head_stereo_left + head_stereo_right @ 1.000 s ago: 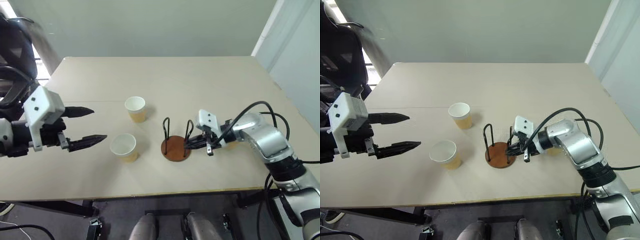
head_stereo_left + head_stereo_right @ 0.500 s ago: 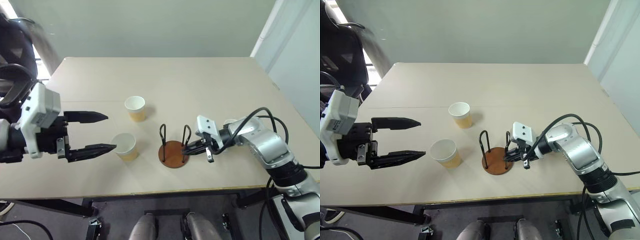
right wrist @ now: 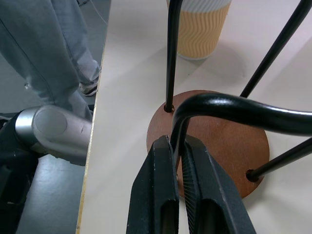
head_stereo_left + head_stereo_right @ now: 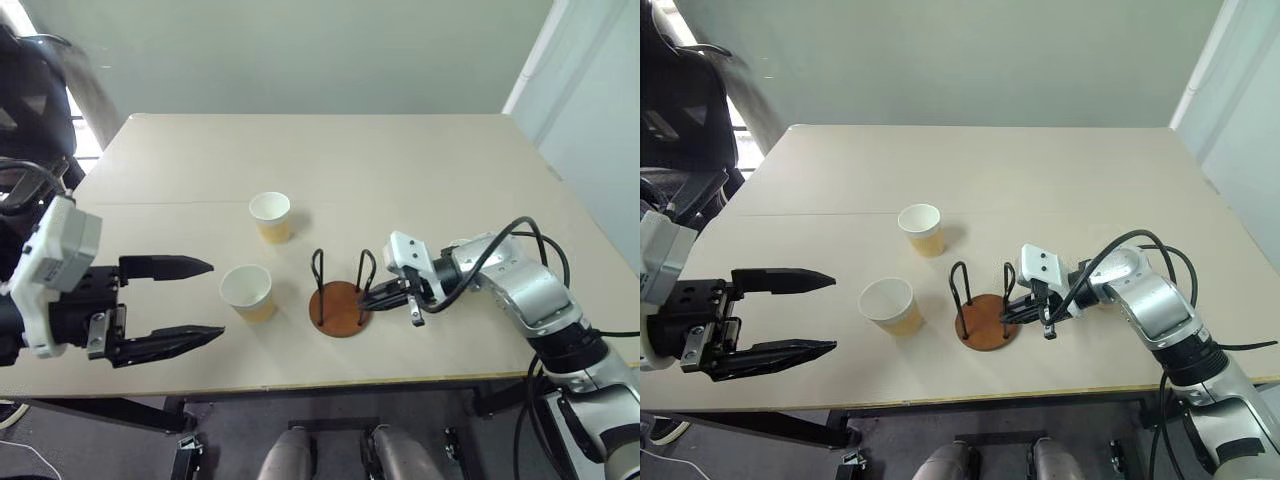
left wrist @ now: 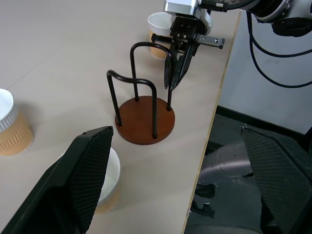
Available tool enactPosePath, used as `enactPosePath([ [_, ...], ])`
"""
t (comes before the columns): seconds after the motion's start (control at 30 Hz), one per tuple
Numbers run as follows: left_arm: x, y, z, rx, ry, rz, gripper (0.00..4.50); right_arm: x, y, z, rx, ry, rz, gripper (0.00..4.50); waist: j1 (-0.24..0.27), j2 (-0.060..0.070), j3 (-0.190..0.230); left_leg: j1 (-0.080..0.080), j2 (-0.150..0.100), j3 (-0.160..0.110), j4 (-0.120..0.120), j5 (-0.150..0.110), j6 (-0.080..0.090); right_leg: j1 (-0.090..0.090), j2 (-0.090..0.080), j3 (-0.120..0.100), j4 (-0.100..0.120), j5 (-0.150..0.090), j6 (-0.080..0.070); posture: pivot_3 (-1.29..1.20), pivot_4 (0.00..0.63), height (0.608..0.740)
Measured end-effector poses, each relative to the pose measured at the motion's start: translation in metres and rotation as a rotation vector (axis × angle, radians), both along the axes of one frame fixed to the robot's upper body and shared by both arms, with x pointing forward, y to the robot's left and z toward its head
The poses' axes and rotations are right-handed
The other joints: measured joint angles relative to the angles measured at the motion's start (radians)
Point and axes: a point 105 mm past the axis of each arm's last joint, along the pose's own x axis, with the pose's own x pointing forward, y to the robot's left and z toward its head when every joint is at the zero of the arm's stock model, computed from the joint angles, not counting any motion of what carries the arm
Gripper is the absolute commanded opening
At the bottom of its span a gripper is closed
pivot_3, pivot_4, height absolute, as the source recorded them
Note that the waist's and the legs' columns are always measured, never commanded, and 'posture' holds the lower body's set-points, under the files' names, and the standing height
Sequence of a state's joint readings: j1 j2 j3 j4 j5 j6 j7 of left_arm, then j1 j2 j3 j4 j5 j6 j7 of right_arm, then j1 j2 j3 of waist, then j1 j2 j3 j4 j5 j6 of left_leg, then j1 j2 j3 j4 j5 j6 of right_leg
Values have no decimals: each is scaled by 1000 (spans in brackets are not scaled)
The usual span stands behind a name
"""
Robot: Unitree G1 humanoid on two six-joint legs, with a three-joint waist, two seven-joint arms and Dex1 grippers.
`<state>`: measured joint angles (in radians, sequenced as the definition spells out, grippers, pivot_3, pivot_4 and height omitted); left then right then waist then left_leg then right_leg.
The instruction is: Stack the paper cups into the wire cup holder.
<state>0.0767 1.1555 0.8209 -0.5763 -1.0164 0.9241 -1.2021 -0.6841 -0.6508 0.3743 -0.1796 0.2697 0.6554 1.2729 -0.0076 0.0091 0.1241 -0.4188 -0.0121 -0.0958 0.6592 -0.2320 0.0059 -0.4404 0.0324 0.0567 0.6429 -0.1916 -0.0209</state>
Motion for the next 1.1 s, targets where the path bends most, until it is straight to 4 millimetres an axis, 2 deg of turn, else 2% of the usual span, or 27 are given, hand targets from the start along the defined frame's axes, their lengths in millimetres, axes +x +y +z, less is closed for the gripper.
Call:
enactPosePath([
  [0.5,1,2,-4,21,7,17,4500,0,2,3,3,-68,36,38,-1,0,0,0,1,0,0,-2,-2,0,1,0,0,-1,-1,0,150,740],
  [0.63,1,3,-5,26,8,21,4500,-2,1,3,-3,-63,61,1042,-1,0,0,0,1,0,0,-2,-2,0,1,0,0,-1,-1,0,150,740],
  [0.87,1,3,-5,30,6,27,4500,-3,0,3,-15,-71,77,3504,-1,0,0,0,1,0,0,-2,-2,0,1,0,0,-1,-2,0,150,740],
  [0.97,2,4,-5,30,6,28,4500,-2,-7,2,-57,-72,77,4482,0,0,0,0,1,0,1,-2,-2,0,1,0,-1,-1,-2,0,150,740],
  [1.1,2,5,-5,30,5,25,4500,0,-40,10,-209,-85,71,4482,2,0,0,-1,1,0,1,-4,-5,0,1,0,-2,-1,-2,0,150,740],
])
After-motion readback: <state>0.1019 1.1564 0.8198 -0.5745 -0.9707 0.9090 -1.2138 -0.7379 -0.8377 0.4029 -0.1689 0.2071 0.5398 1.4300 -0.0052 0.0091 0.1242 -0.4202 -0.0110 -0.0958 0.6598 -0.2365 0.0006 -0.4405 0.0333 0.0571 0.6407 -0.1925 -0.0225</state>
